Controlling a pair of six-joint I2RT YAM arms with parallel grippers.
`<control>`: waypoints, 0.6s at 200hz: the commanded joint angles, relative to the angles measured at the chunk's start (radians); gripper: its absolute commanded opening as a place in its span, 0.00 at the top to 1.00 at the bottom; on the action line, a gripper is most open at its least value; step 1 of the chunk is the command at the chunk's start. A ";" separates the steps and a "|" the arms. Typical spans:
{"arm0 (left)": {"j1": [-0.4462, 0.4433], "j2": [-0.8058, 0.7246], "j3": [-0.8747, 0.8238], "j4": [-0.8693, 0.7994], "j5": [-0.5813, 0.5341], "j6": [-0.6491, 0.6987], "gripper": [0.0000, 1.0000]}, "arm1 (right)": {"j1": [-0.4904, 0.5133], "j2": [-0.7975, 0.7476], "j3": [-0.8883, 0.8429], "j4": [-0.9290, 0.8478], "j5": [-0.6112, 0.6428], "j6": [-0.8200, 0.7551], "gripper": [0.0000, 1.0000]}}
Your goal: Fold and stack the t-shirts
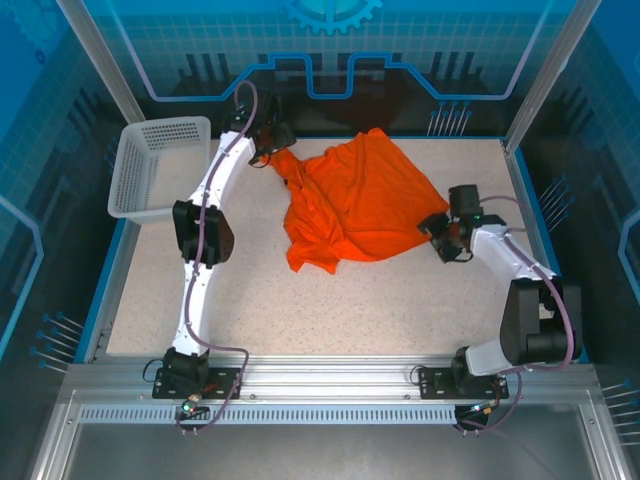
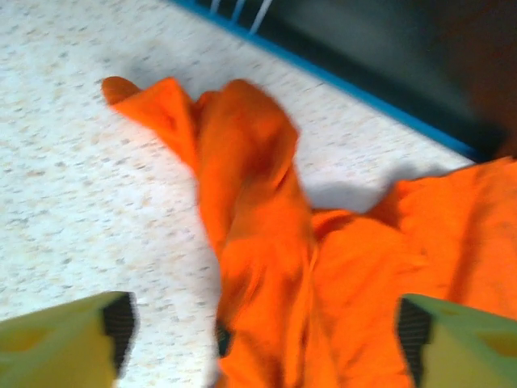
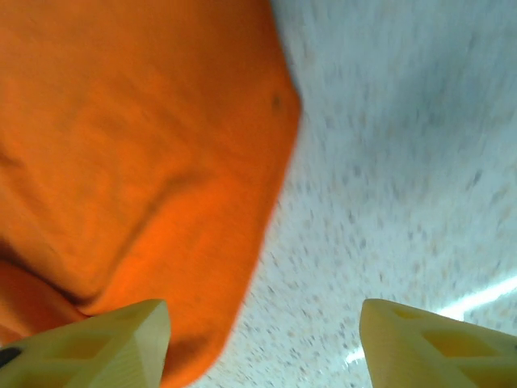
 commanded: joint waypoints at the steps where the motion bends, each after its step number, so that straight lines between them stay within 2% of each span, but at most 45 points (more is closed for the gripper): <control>1: -0.001 -0.132 -0.099 -0.009 -0.012 0.024 0.04 | -0.082 0.046 0.070 -0.082 -0.022 -0.139 0.33; 28: -0.016 -0.351 -0.382 0.067 0.026 -0.004 0.04 | -0.146 0.151 0.146 -0.079 -0.021 -0.188 0.34; 67: -0.063 -0.737 -1.111 0.405 0.178 -0.190 0.16 | -0.173 0.391 0.315 -0.084 -0.069 -0.234 0.44; 90: -0.106 -0.846 -1.359 0.456 0.221 -0.224 0.18 | -0.159 0.507 0.416 -0.095 -0.139 -0.267 0.48; 106: -0.129 -0.899 -1.519 0.547 0.291 -0.257 0.19 | -0.135 0.537 0.447 -0.094 -0.131 -0.282 0.48; 120: -0.157 -0.902 -1.593 0.594 0.336 -0.270 0.21 | -0.114 0.548 0.457 -0.095 -0.113 -0.282 0.48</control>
